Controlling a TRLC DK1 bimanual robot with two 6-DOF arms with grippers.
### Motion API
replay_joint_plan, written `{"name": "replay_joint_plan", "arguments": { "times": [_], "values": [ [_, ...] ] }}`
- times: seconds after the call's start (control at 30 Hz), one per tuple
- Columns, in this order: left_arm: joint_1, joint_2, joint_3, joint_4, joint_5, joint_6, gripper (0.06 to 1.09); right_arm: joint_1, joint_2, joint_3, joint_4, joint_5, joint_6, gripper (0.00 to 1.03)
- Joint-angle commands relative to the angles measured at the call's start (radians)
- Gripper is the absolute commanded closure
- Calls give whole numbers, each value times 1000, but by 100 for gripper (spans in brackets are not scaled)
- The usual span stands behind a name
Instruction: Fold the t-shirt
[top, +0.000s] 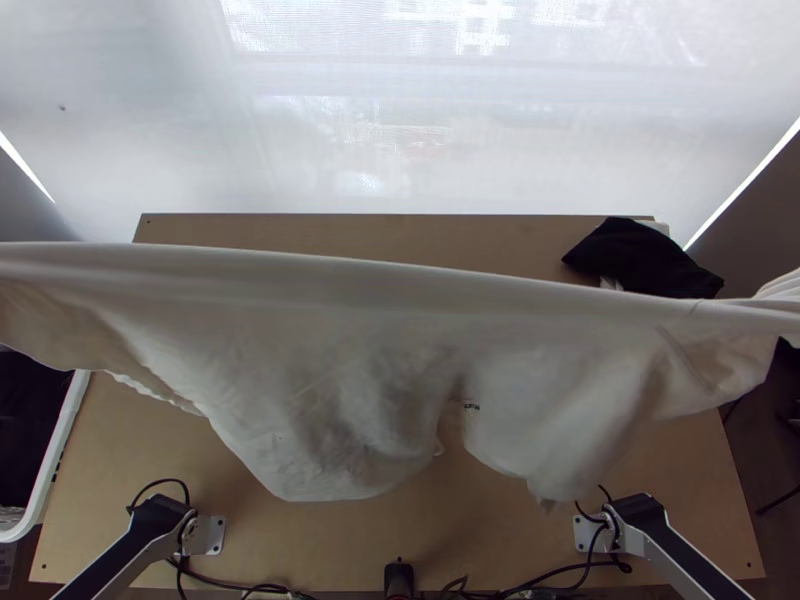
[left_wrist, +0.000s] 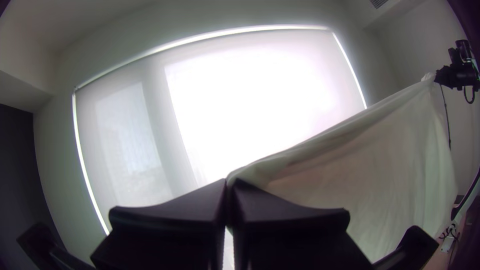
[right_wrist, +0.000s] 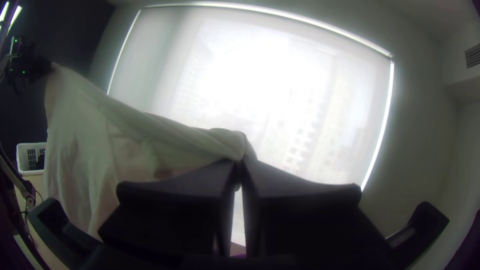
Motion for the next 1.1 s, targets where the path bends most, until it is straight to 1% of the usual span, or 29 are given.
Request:
{"name": "replay_joint_plan", "arguments": {
  "times": [0.0,0.1,0.23,0.33,0.47,0.63,0.8,0.93,1.07],
  "values": [
    [37,-53,-173,-84,56,-65,105,-51,-66,-202,34,-47,68,100],
    [37,-64,-361,-31,62,-85,105,-49,-104,-448,192,-47,91,100],
    [27,-61,-616,163,60,-88,105,-29,-84,-693,401,-47,146,100],
    [18,-23,-743,297,60,-87,105,-12,-18,-816,530,-47,148,100],
    [21,48,-880,478,59,-87,105,3,112,-910,673,-46,143,100],
    [64,185,-1007,706,60,-87,105,11,293,-963,817,-47,145,100],
    [119,366,-1032,886,60,-92,105,11,493,-963,930,-47,145,100],
    [169,530,-1004,1010,62,-87,105,12,668,-888,975,-47,134,100],
    [202,685,-935,1064,62,-87,105,12,839,-765,979,-47,139,100]
  ]
}}
